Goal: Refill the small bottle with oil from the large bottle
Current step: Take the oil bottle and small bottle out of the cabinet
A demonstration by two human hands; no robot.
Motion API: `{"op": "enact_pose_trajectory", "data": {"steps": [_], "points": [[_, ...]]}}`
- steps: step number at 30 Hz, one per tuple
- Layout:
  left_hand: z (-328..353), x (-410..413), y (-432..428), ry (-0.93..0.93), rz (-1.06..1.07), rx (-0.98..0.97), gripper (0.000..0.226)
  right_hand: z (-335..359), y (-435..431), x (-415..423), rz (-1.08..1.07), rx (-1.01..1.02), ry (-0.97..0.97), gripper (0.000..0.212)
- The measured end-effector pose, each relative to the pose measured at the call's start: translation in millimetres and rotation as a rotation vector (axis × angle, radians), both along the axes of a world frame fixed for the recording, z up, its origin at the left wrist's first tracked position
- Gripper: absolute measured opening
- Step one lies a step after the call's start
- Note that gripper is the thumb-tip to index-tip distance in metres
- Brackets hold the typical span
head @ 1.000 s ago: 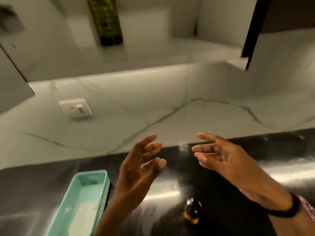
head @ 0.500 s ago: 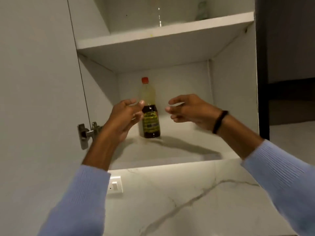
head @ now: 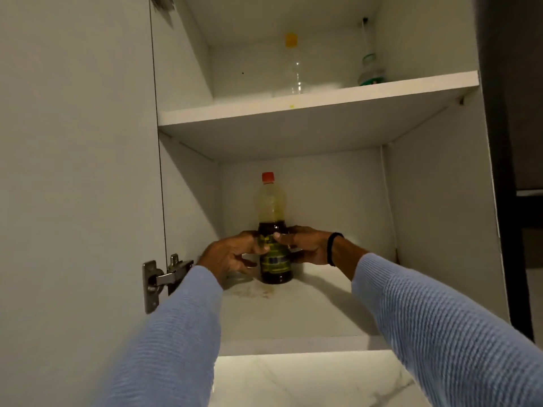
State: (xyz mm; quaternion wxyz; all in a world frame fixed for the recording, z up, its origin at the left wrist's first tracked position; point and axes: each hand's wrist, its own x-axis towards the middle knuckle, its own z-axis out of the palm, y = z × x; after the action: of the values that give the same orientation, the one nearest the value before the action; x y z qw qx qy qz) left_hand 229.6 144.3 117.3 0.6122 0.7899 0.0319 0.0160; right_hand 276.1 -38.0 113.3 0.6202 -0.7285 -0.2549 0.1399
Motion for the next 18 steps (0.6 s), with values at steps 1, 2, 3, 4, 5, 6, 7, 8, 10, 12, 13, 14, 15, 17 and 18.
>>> {"op": "enact_pose_trajectory", "data": {"steps": [1, 2, 3, 4, 5, 6, 7, 8, 10, 12, 13, 14, 15, 17, 18], "points": [[-1, -1, -2, 0.004, -0.015, -0.02, 0.046, -2, 2, 2, 0.01, 0.002, 0.003, 0.047], [-3, 1, -4, 0.004, -0.02, -0.043, 0.044, -3, 3, 3, 0.017, -0.005, 0.002, 0.048], [-4, 2, -5, 0.005, -0.015, -0.062, 0.041, -4, 3, 1, 0.021, -0.013, -0.002, 0.044], [-5, 4, -5, -0.001, -0.014, -0.069, 0.039, -4, 3, 0, 0.026, -0.02, -0.004, 0.035], [-5, 5, -6, 0.0, -0.014, -0.067, 0.038, -4, 2, 0, 0.03, -0.025, -0.002, 0.028], [-5, 6, -5, 0.001, -0.016, -0.062, 0.037, -5, 1, 0, 0.03, -0.035, -0.007, 0.024], [-4, 4, -6, 0.003, -0.021, -0.058, 0.036, -5, 0, 0, 0.028, -0.045, -0.015, 0.024], [-3, 1, -6, -0.001, -0.024, -0.057, 0.035, -4, -1, -3, 0.025, -0.053, -0.02, 0.025], [-2, -8, -9, -0.007, -0.033, -0.046, 0.033, -2, -3, -10, 0.027, -0.064, -0.018, 0.027], [-2, -19, -11, -0.017, -0.044, -0.052, 0.03, -2, -5, -18, 0.044, -0.076, -0.019, 0.023], [-2, -26, -12, -0.02, -0.051, -0.047, 0.029, -3, -7, -22, 0.053, -0.077, -0.02, 0.019], [-4, -33, -13, -0.028, -0.053, -0.036, 0.028, -4, -10, -26, 0.059, -0.08, -0.023, 0.019], [-5, -40, -14, -0.039, -0.049, -0.028, 0.027, -5, -12, -31, 0.061, -0.086, -0.027, 0.022], [-9, -55, -17, -0.072, -0.018, -0.027, 0.023, -9, -17, -42, 0.057, -0.095, -0.038, 0.033], [-11, -64, -20, -0.095, 0.004, -0.029, 0.022, -11, -18, -48, 0.051, -0.088, -0.044, 0.041]]}}
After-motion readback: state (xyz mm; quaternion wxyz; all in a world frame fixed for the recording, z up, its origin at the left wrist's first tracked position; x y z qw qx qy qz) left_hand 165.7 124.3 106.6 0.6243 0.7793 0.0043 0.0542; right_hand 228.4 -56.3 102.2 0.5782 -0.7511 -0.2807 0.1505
